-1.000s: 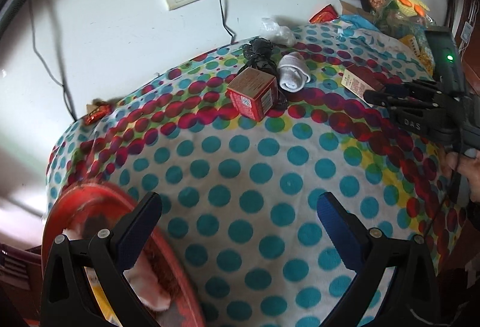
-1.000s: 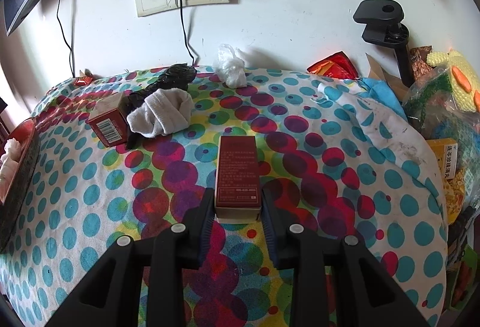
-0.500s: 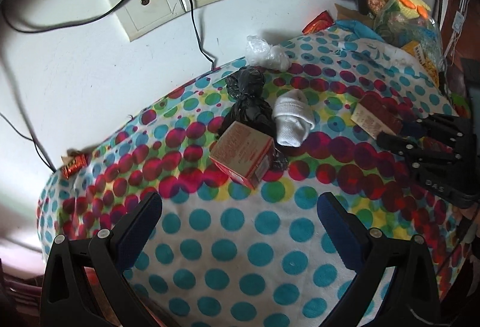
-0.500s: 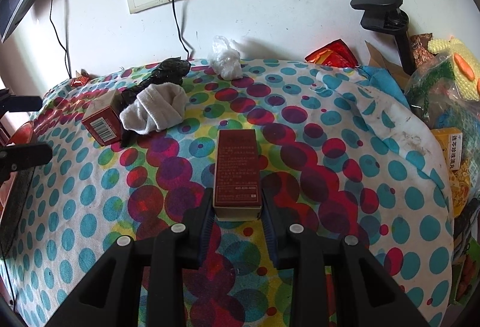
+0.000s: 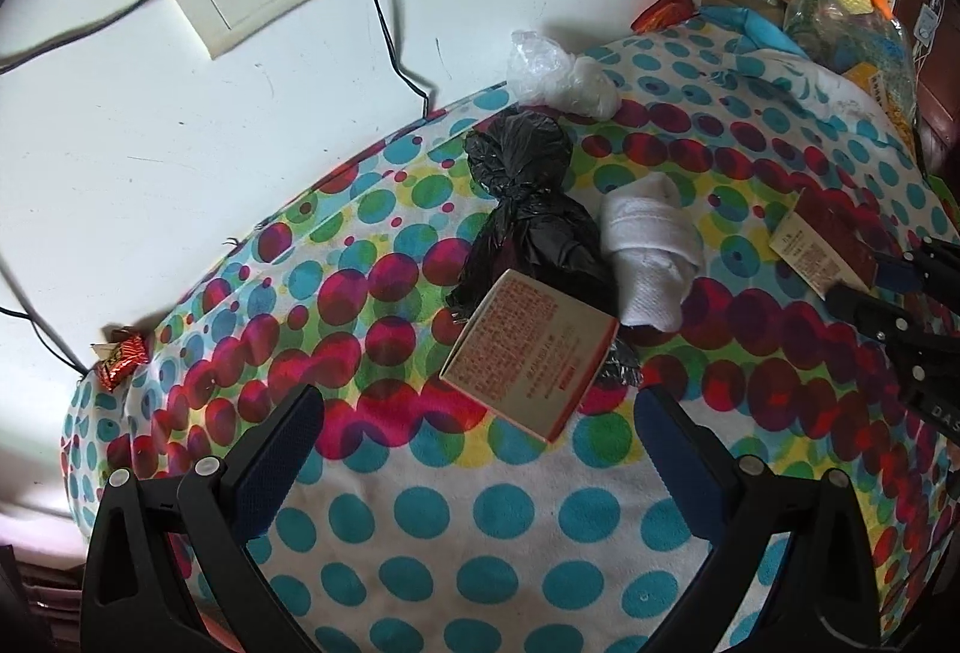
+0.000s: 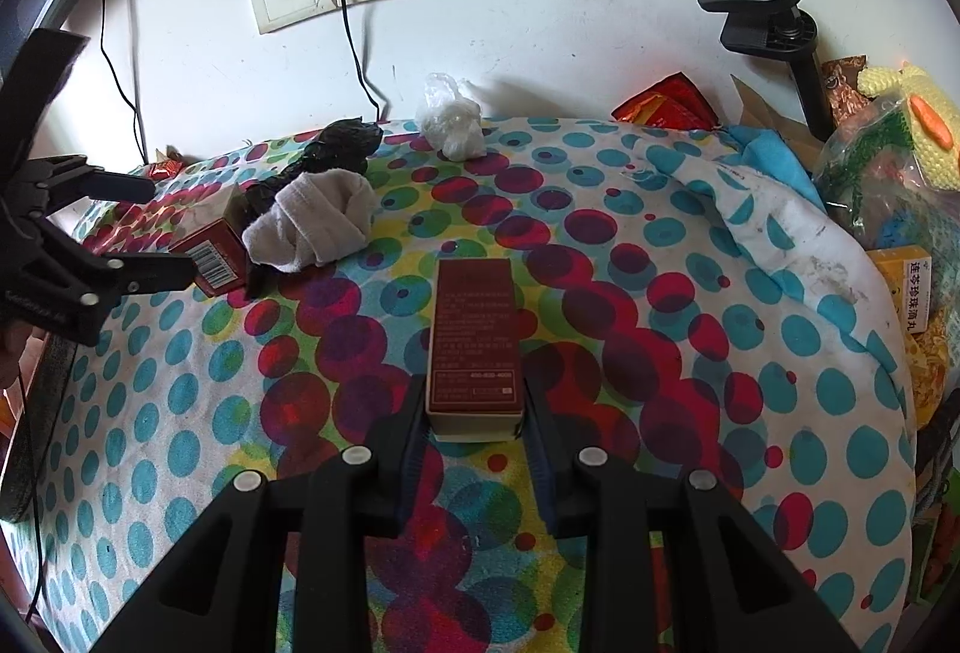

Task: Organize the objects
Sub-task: 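Lift the dark red box with right gripper while left gripper approaches small tan box, then grasp the small tan box with left gripper while right gripper holds dark red box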

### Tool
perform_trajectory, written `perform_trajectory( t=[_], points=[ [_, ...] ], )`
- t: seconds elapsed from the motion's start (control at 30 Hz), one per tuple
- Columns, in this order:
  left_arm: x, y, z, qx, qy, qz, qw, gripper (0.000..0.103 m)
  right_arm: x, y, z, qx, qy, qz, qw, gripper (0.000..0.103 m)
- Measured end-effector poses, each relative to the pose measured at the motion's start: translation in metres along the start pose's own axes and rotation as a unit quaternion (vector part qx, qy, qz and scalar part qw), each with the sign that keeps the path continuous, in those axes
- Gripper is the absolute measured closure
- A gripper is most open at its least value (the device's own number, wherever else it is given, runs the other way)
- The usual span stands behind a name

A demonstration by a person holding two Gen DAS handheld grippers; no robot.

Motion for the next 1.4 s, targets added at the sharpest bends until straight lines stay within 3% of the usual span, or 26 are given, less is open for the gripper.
perform_trajectory(
  t=[0.13,0.23,0.3,0.33,0.37,0.93,1.07,1.4],
  points=[
    [-0.003,0.009,0.001,-0.003,-0.009,-0.005,0.9999,0.0,0.0,0.0,0.0,0.001,-0.002,0.001,1.0,0.073],
    [-0.003,0.011,0.001,-0.003,-0.016,0.0,0.9999,0.006,0.0,0.0,-0.002,0.002,-0.006,0.003,1.0,0.073],
    [-0.003,0.012,0.002,-0.002,-0.017,-0.002,0.9999,0.023,0.0,0.0,-0.002,0.003,-0.007,0.002,1.0,0.073],
    [-0.003,0.012,0.002,0.0,-0.021,-0.003,0.9998,0.041,0.0,0.0,-0.002,0.003,-0.006,0.001,1.0,0.073],
    [-0.002,0.013,0.002,0.006,-0.024,-0.009,0.9996,0.052,0.0,0.0,-0.002,0.002,-0.005,0.001,1.0,0.073],
    [0.023,-0.014,0.011,-0.011,-0.056,-0.033,0.9978,0.056,-0.001,0.001,-0.002,0.005,-0.005,-0.003,1.0,0.073],
    [0.033,-0.029,0.013,-0.022,-0.074,-0.034,0.9965,0.061,-0.001,0.001,-0.002,0.004,-0.003,-0.002,1.0,0.073],
    [0.059,-0.06,0.027,-0.013,-0.109,-0.03,0.9935,0.062,-0.001,0.001,-0.001,0.002,-0.002,-0.001,1.0,0.073]
  ],
)
Point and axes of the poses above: each gripper's, at about its wrist camera, not at the fingertips, and y roughly the way its jaws point, z to its right, x to its underside, the point moved 1 cm from there along y, roughly the way its jaws point, and after that the axes turned 11 degrees about -x, right-handed, at the moved point
